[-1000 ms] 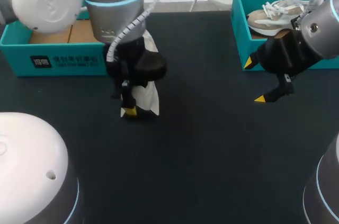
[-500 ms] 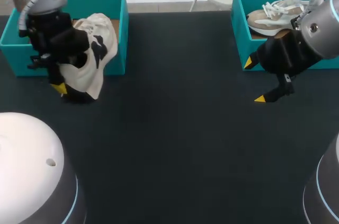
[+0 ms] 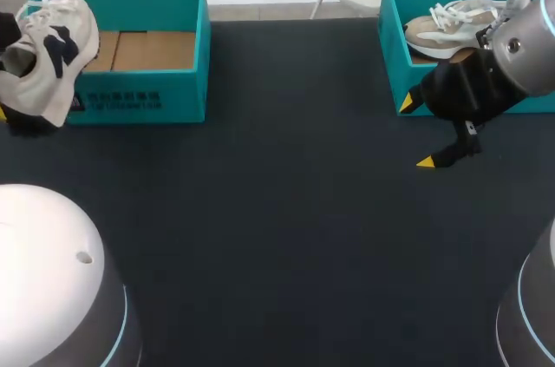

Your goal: Take the shoe out of the shoebox, open the shoe tongue, remove and reinsert the insole, then place the shoe into the shoebox

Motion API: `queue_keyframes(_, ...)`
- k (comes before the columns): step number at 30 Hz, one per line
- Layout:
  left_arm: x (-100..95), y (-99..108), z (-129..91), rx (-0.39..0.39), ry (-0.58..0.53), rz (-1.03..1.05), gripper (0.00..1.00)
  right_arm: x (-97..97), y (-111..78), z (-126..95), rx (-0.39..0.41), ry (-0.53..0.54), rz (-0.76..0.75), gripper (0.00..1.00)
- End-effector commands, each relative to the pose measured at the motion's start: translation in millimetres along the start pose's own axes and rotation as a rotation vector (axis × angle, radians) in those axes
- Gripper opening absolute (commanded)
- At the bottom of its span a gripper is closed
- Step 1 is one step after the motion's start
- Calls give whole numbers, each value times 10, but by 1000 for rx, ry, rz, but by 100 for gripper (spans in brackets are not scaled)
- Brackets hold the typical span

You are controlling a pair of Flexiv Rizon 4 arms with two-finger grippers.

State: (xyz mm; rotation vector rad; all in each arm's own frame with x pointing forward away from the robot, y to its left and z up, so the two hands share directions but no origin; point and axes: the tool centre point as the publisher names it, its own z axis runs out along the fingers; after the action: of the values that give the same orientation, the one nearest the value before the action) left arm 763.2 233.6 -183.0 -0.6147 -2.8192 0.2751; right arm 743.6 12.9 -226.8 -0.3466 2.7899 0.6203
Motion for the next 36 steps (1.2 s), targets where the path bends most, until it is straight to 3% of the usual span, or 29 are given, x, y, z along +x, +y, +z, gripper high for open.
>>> queue_keyframes(1,32,43,-21,4,-6,2,0,5,5,11,3,-1,0,100)
queue_keyframes(15,32,43,-21,4,-6,2,0,5,5,11,3,-1,0,100)
queue_keyframes(19,14,254,-100,-52,1,-26,0,5,5,11,3,-1,0,100)
queue_keyframes(27,-108,755,-325,-65,3,-49,0,5,5,11,3,-1,0,100)
queue_keyframes(30,-227,962,-351,-68,25,-37,0,5,5,11,3,-1,0,100)
queue_keyframes(31,-288,1055,-354,-107,14,-84,0,5,5,11,3,-1,0,100)
queue_keyframes(36,-495,1346,-373,-83,37,-50,0,5,5,11,3,-1,0,100)
